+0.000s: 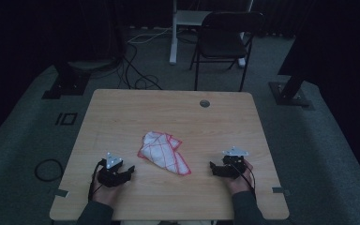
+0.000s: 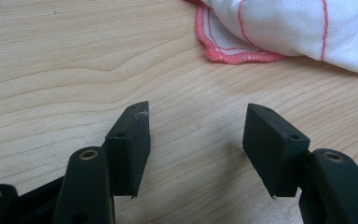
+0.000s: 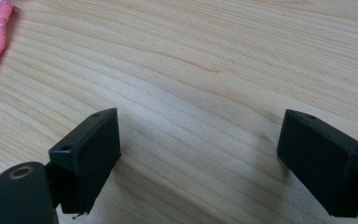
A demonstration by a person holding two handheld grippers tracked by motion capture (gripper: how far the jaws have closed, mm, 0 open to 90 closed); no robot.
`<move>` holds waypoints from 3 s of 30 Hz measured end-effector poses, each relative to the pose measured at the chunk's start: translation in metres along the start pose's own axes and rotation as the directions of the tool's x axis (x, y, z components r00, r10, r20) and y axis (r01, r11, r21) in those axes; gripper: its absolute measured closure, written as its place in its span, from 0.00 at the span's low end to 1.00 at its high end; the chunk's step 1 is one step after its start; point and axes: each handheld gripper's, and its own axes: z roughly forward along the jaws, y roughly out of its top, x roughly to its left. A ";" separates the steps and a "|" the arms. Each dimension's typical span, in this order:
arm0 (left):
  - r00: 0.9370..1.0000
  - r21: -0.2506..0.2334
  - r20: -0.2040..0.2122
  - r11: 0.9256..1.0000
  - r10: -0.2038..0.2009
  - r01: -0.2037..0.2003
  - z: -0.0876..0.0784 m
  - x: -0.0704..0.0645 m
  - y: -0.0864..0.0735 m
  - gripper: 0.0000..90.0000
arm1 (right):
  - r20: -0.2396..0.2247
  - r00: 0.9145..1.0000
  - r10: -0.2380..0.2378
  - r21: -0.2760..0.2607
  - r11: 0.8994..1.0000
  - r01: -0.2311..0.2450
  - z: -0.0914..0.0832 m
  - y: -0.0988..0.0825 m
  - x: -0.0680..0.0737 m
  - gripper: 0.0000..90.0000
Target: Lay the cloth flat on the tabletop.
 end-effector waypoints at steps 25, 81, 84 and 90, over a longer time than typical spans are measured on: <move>0.998 0.008 -0.023 0.999 0.053 -0.053 0.002 -0.009 0.001 0.56 | -0.009 1.000 -0.010 0.000 1.000 0.010 -0.005 0.000 0.006 0.32; 0.996 0.044 0.053 0.996 0.072 -0.074 0.045 -0.015 0.046 0.86 | -0.114 0.975 -0.192 -0.104 0.978 0.180 -0.011 0.039 0.083 0.59; 0.996 0.047 0.076 0.997 0.055 -0.059 0.045 -0.014 0.047 0.97 | -0.123 0.974 -0.189 -0.104 0.979 0.177 -0.008 0.040 0.086 0.59; 0.995 0.053 0.083 0.997 0.051 -0.055 0.045 -0.015 0.047 0.99 | -0.135 0.969 -0.206 -0.118 0.975 0.191 -0.003 0.049 0.094 0.61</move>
